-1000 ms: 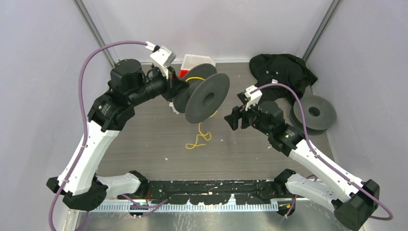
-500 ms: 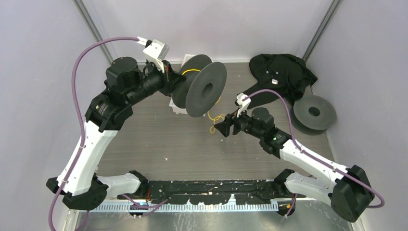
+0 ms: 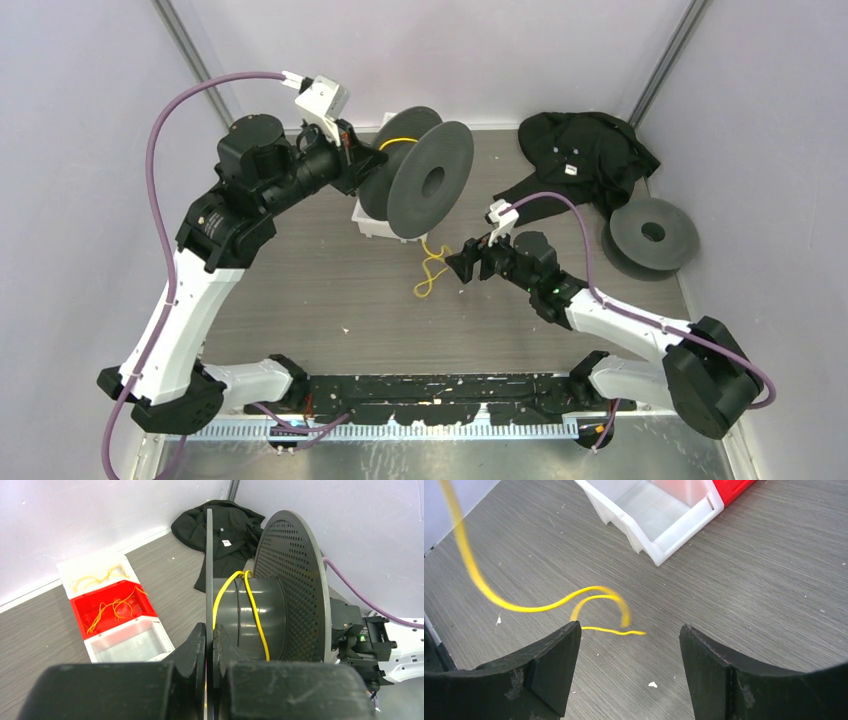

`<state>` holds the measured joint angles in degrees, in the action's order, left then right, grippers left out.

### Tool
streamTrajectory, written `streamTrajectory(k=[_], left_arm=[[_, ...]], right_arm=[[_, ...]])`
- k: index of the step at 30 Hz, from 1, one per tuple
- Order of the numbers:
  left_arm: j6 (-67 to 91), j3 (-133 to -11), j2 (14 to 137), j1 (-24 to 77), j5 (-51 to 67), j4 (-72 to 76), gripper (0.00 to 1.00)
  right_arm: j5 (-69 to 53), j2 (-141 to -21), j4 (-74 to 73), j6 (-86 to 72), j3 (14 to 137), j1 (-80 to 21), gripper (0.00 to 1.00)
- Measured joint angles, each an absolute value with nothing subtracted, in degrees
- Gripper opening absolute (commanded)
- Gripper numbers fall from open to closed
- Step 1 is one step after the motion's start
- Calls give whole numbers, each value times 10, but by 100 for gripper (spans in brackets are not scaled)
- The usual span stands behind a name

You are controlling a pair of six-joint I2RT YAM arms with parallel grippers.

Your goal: Wrap the cables

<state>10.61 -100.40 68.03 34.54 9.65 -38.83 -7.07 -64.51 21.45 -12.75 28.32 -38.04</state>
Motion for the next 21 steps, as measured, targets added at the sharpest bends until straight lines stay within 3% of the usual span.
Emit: streamTrajectory(k=[12,21], left_arm=[[118,-1009,682,345,101,-384,0],[118,-1021,682,345,103,-383,0]], right_arm=[[-65,-776,343,-187,278,-389,76],[-39,-782,397,-213,271,-393,78]])
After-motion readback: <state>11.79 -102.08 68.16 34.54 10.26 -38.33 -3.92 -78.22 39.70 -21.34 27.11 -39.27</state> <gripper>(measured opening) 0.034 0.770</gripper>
